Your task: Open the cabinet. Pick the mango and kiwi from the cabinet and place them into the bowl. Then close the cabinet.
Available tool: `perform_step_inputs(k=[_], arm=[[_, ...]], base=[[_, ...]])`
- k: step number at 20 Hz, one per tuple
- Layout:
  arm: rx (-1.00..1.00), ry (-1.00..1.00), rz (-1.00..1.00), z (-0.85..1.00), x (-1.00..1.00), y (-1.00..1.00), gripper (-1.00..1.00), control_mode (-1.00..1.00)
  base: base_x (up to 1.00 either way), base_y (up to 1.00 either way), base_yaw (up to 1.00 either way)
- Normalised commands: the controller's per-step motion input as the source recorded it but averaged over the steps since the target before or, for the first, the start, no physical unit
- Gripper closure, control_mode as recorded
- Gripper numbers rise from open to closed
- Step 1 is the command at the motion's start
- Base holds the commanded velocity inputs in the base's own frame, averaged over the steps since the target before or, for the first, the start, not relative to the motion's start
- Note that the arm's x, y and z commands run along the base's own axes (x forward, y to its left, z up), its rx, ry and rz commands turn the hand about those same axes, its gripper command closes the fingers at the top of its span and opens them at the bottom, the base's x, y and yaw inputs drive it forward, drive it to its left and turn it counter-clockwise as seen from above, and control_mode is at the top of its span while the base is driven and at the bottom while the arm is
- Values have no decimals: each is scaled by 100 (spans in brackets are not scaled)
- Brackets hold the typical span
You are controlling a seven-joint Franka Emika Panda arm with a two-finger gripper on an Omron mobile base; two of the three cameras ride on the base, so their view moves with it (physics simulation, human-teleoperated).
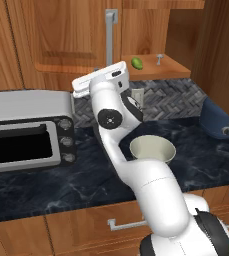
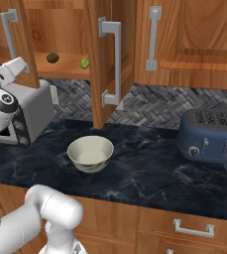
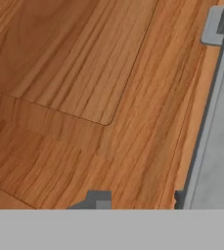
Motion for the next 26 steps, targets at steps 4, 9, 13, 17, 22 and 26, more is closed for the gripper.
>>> perform_step_inputs(k=[4,9,13,17,22,26], arm=[[-22,2,0,12,-37,100,100,-100],[-7,-3,-16,0,-53,100,100,-100],[0,-10,-27,0,-62,100,100,-100],[0,-7,-25,0,-39,97,-100,-100],[1,-4,0,0,-18,5,-100,-100],[0,-17,-7,1,-93,34,-100,-100]], base=[[0,0,0],[0,0,0],[0,0,0],[0,0,0],[0,0,0],[0,0,0]])
